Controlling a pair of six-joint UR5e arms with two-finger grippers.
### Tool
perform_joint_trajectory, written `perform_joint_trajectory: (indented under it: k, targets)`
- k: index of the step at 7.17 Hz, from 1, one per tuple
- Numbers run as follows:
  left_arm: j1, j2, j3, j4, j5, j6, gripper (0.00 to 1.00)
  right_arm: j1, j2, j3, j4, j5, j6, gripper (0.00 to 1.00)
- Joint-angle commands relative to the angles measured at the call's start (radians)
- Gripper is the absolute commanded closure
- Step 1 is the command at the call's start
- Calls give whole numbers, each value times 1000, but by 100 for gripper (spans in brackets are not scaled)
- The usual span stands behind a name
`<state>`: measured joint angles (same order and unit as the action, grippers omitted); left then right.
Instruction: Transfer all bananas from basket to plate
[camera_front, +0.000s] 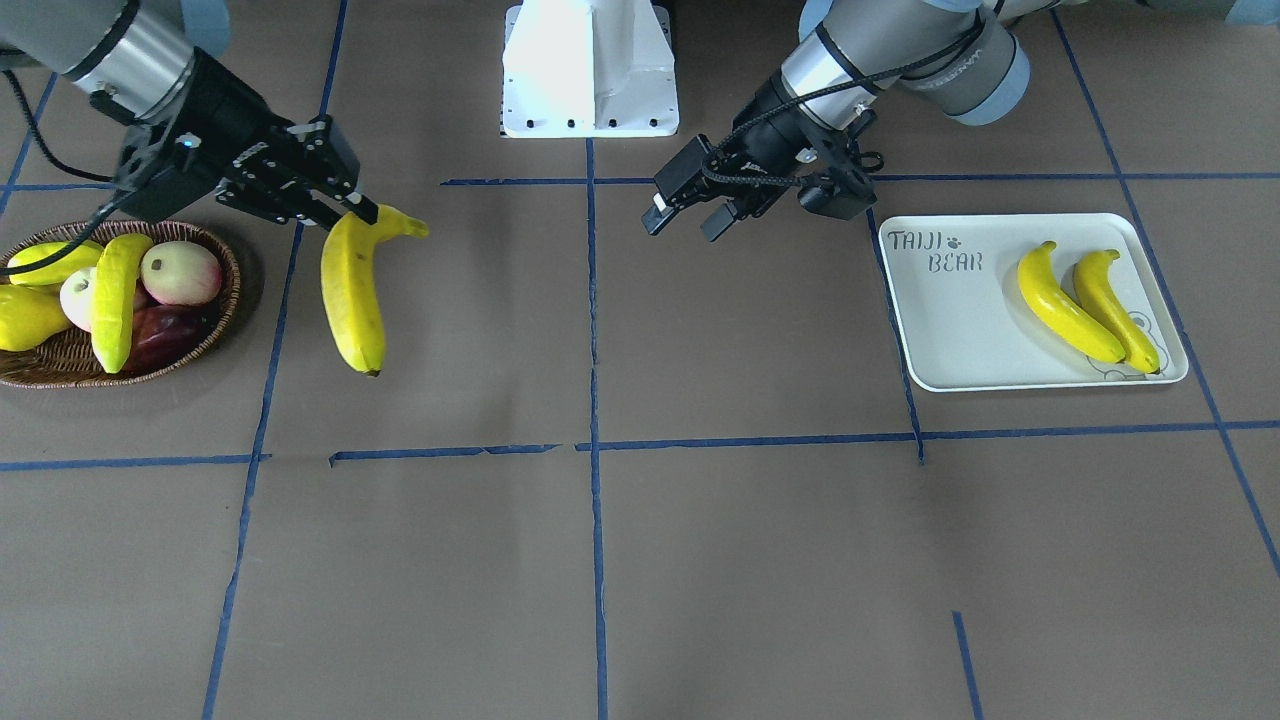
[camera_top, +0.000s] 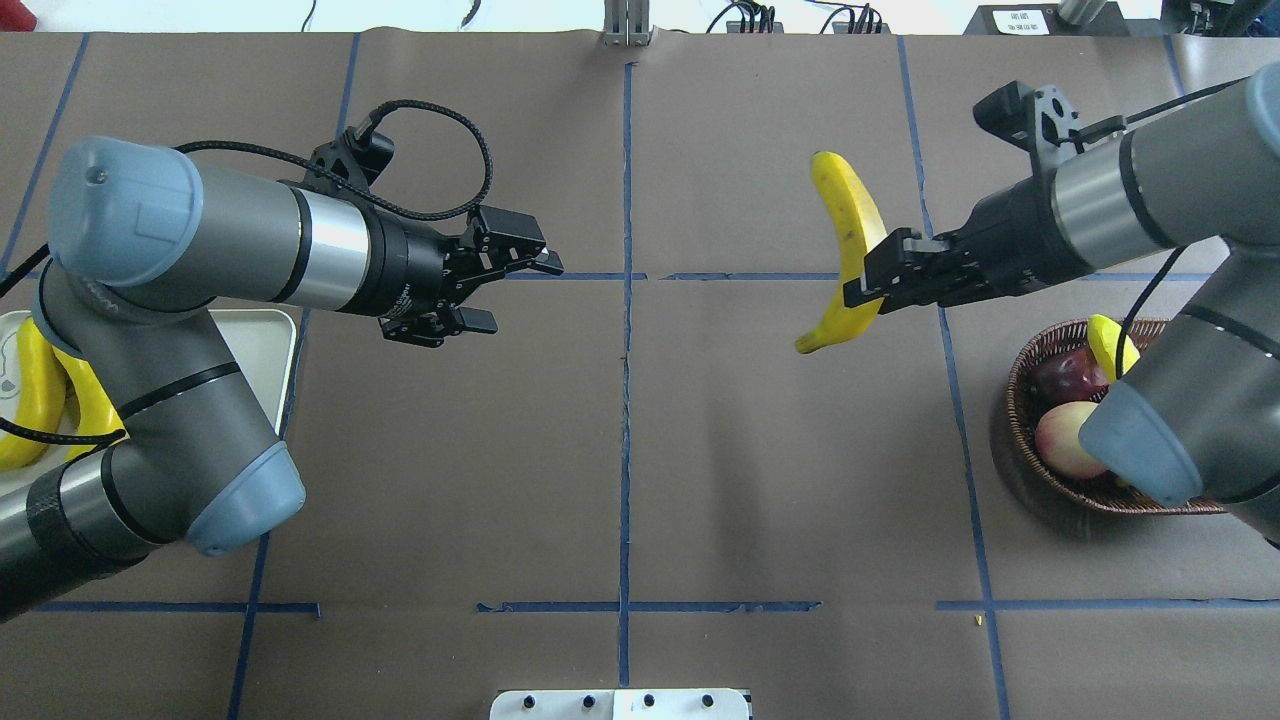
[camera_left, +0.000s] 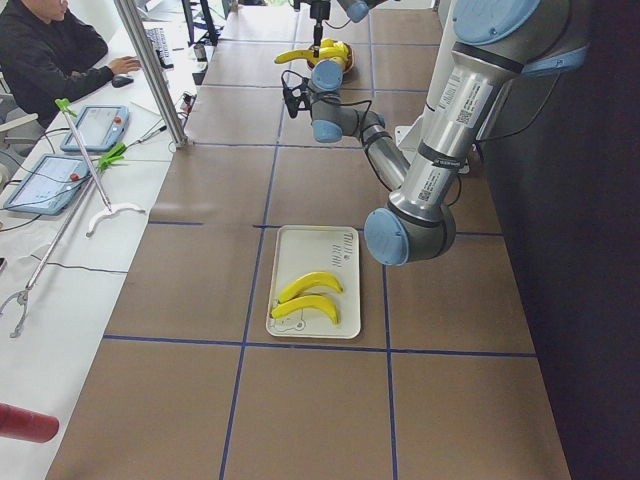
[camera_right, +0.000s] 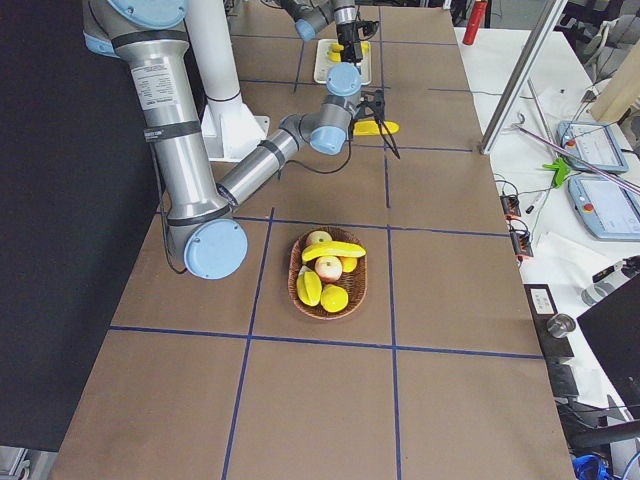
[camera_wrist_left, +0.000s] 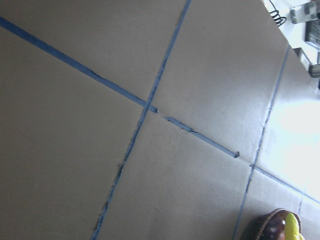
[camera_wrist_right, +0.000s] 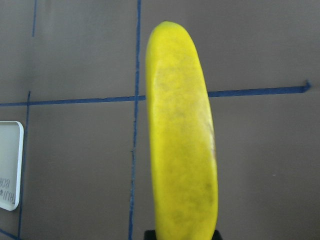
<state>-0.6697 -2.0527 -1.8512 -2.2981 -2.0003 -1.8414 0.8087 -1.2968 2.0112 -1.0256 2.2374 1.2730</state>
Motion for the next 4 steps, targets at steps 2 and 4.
perform_joint_trajectory:
  k: [2, 4]
  targets:
    - [7, -82, 38, -34, 2, -84, 1, -242, 39, 58, 19, -252, 69, 100]
    - [19, -141, 91, -35, 6, -139, 1, -308, 60, 58, 19, -330, 71, 100]
